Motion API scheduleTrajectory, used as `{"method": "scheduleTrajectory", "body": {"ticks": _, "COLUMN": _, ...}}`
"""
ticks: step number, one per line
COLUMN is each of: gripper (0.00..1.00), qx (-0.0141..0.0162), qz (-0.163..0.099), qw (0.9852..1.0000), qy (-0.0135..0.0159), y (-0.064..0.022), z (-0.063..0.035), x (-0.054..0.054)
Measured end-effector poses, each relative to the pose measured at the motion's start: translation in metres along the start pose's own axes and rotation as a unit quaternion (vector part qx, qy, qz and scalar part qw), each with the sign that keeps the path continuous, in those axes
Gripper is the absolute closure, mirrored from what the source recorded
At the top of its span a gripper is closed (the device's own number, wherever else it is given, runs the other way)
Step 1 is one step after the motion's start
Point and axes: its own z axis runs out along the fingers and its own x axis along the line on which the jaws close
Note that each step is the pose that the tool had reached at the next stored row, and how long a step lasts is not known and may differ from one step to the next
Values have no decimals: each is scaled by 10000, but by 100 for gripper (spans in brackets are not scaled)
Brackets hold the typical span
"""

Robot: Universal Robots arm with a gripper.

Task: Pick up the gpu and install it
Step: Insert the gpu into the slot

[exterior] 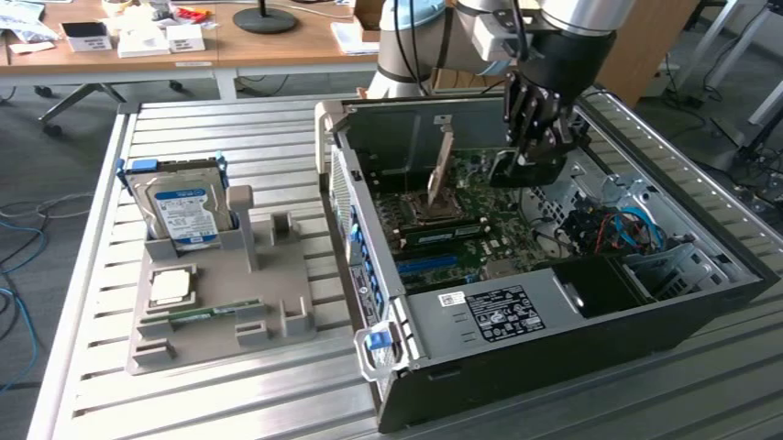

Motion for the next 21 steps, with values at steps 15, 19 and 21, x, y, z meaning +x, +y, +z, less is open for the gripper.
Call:
{"method": "scheduleTrajectory", "body": {"ticks": 15, "gripper": 73, "qx": -1, "qz": -12, "qw": 10000, "qy": -6, "y": 13, "z": 140, "x": 70}}
{"method": "scheduleTrajectory", "body": {"ticks": 19, "gripper": 73, "qx": -1, "qz": -12, "qw": 10000, "qy": -6, "y": 26, "z": 207, "x": 81}}
{"method": "scheduleTrajectory", "body": {"ticks": 21, "gripper": 73, "qx": -1, "qz": -13, "qw": 10000, "qy": -5, "y": 36, "z": 228, "x": 85}}
